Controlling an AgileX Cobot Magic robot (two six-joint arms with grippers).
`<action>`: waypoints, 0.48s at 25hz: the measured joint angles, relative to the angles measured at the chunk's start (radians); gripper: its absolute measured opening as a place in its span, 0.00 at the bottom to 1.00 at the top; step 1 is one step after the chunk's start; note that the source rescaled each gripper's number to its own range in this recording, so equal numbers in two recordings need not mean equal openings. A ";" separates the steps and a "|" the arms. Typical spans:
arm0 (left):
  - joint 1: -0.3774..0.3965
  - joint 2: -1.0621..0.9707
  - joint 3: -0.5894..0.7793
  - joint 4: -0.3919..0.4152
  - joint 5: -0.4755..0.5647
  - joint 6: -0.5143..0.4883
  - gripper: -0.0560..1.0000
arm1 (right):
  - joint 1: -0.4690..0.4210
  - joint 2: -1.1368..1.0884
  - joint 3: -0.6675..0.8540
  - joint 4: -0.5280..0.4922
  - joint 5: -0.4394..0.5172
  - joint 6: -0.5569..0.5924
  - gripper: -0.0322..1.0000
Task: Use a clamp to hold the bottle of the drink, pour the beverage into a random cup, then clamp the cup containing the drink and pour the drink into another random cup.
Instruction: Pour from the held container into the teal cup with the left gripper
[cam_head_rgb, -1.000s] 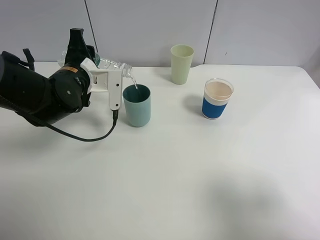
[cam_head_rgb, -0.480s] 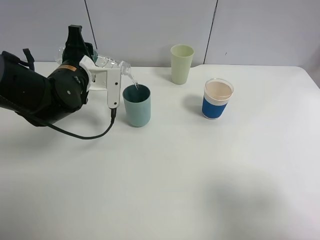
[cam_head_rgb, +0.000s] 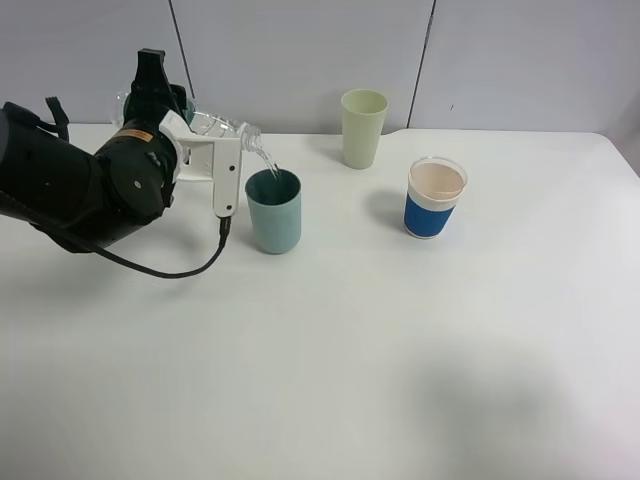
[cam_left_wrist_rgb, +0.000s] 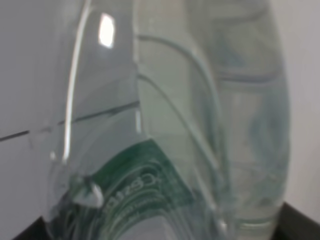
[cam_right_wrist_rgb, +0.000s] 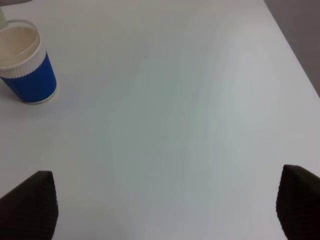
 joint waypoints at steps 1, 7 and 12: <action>0.000 0.000 0.000 -0.001 -0.004 0.005 0.14 | 0.000 0.000 0.000 0.000 0.000 0.000 0.72; 0.000 0.000 0.000 -0.003 -0.013 0.007 0.14 | 0.000 0.000 0.000 0.000 0.000 0.000 0.72; 0.000 0.000 0.000 -0.004 -0.049 0.011 0.14 | 0.000 0.000 0.000 0.000 0.000 0.000 0.72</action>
